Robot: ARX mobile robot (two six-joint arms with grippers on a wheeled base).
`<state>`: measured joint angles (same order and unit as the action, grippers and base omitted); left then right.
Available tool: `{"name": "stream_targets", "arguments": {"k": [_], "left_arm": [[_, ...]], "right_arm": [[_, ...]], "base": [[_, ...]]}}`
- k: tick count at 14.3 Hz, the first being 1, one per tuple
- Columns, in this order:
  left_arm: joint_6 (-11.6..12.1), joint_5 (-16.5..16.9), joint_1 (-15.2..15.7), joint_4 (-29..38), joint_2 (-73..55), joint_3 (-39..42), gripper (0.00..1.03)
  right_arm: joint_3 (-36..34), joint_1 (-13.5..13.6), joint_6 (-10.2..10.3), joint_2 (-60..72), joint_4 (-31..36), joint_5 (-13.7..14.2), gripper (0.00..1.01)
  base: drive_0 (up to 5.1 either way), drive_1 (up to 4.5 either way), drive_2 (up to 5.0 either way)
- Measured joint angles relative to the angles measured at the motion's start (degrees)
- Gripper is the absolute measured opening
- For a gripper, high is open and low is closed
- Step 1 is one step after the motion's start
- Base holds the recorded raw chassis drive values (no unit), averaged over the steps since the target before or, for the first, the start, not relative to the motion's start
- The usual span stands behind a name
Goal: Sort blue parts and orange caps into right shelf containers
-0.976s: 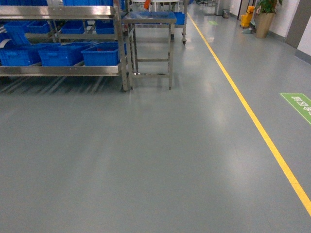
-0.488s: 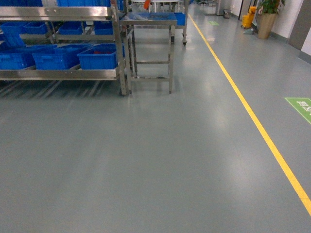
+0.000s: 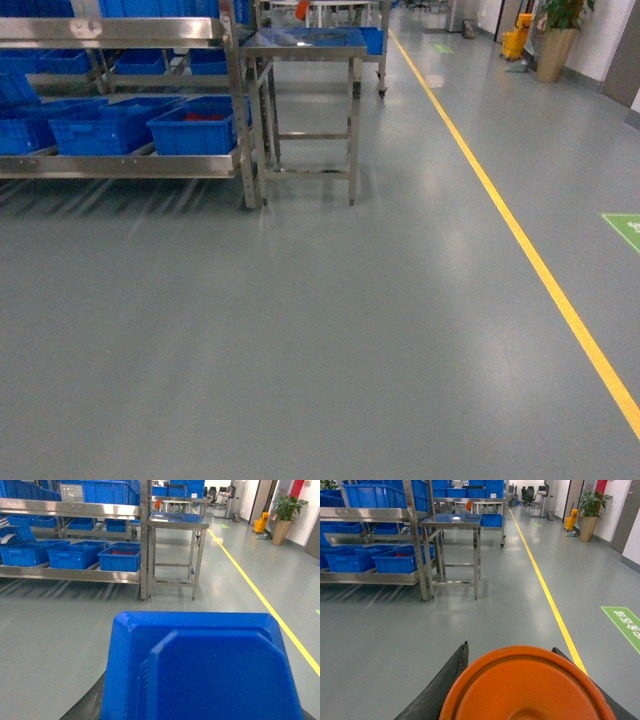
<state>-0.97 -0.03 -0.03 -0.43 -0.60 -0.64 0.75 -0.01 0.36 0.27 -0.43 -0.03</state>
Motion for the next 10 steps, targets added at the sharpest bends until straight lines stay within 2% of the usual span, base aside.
{"name": "stream_targets", "arguments": {"k": [10], "left_arm": [[-0.02,0.02,0.00,0.15,0.00,0.00,0.41]], "right_arm": [[0.00,0.00,0.02,0.00,0.17,0.00,0.42]], "base": [[0.0,4.33,-4.3]]}}
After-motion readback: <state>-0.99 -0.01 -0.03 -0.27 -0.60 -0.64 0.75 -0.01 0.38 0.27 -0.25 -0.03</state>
